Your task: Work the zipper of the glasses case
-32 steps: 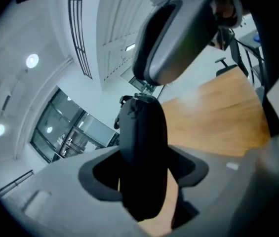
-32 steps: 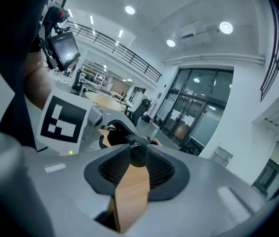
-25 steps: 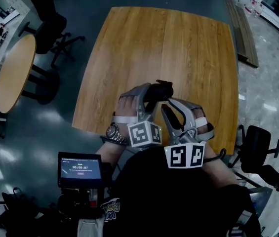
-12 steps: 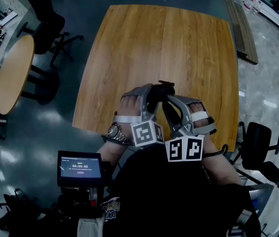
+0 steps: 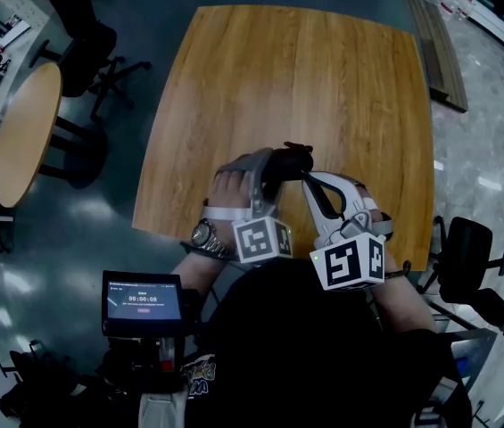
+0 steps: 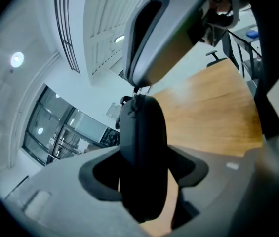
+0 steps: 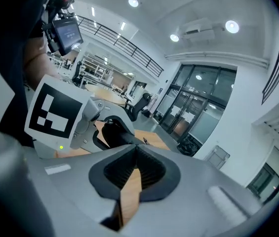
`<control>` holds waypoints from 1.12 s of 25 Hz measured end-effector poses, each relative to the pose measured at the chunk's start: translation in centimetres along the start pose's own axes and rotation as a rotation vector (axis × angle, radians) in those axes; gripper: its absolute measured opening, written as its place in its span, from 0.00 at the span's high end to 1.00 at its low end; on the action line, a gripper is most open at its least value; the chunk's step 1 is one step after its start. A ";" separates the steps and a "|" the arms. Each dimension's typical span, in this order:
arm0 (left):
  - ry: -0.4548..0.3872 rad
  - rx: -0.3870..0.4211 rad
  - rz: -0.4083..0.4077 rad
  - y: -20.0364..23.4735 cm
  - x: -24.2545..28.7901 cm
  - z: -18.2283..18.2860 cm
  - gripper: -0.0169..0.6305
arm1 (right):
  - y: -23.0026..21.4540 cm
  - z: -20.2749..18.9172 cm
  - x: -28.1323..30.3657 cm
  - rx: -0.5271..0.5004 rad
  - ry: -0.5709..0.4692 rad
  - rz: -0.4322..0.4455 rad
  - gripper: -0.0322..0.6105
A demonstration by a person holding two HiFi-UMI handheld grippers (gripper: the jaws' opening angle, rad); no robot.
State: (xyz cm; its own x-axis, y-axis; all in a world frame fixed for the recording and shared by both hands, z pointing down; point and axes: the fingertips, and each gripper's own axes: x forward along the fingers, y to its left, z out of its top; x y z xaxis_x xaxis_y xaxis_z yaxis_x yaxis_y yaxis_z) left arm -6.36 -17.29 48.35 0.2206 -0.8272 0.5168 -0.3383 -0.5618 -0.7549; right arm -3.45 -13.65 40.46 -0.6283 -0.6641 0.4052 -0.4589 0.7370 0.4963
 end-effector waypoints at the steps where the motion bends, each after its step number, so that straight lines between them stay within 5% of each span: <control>1: -0.008 0.004 0.001 0.0 0.0 0.0 0.55 | 0.0 0.0 0.0 0.017 -0.004 0.012 0.94; 3: -0.044 0.014 0.017 0.2 -0.3 0.2 0.55 | 0.0 0.2 -0.3 0.115 -0.037 0.061 0.94; 8: -0.169 -0.010 0.081 1.0 -1.6 1.1 0.56 | -1.4 0.4 -1.5 0.543 -0.151 0.236 0.94; 14: -0.295 0.027 0.140 1.8 -2.9 1.4 0.56 | -2.4 0.4 -2.4 0.665 -0.193 0.301 0.93; 18: -0.403 0.028 0.090 1.7 -4.3 1.8 0.57 | -2.9 -0.2 -2.4 0.803 -0.206 0.359 0.93; 22: -0.553 -0.170 -0.146 0.8 -6.3 2.8 0.56 | -2.3 -0.6 -2.0 0.826 -0.199 0.407 0.93; 28: -0.720 -0.513 -0.378 1.6 -8.7 4.1 0.56 | -1.9 0.7 -2.8 1.074 -0.349 0.591 0.93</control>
State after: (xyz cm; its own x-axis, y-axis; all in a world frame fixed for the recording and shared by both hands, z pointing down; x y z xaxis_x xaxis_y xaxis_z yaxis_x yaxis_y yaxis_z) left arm -5.09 -11.03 41.00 0.8482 -0.4949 0.1887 -0.4511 -0.8617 -0.2322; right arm -1.22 -13.08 37.88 -0.9661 -0.2536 0.0479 -0.2272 0.7474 -0.6244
